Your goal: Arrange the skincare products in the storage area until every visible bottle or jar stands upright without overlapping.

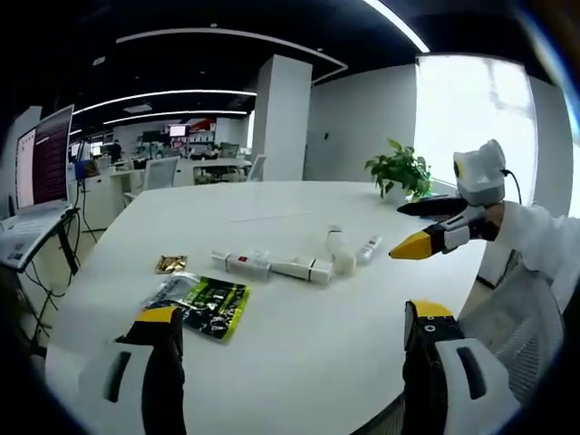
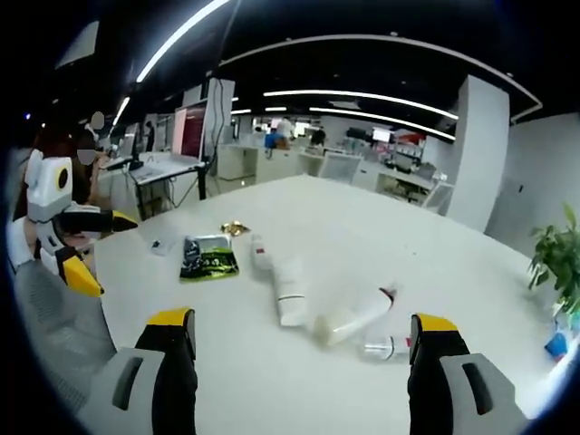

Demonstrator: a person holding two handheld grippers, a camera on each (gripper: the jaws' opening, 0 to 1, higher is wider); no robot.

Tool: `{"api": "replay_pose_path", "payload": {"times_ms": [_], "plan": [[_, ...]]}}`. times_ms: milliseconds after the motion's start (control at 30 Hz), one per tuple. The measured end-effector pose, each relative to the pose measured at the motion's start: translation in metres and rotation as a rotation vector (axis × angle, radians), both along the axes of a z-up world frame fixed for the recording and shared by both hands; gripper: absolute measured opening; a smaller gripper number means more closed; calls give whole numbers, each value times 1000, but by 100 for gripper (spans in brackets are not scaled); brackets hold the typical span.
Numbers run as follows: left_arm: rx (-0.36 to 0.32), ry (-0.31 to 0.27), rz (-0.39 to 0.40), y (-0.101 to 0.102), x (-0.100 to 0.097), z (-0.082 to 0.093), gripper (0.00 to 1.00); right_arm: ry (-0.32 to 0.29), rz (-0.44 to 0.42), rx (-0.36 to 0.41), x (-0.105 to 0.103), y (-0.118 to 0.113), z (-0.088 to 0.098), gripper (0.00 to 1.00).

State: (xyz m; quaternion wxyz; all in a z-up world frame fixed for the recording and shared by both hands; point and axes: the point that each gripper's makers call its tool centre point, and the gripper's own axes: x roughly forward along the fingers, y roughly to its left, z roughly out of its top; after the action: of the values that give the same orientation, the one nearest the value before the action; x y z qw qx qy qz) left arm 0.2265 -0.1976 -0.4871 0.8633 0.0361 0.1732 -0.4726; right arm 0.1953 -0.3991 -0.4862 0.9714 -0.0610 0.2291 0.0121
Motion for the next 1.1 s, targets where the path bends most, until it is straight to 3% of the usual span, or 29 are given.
{"api": "replay_pose_path", "payload": {"times_ms": [733, 867, 1100], "plan": [[0, -7, -15, -1, -2, -1, 96, 101, -13, 36, 40, -26, -28, 98], [-5, -7, -13, -1, -1, 0, 96, 133, -4, 14, 48, -30, -35, 98], [5, -10, -18, -1, -1, -1, 95, 166, -16, 25, 62, -39, -48, 93]]}}
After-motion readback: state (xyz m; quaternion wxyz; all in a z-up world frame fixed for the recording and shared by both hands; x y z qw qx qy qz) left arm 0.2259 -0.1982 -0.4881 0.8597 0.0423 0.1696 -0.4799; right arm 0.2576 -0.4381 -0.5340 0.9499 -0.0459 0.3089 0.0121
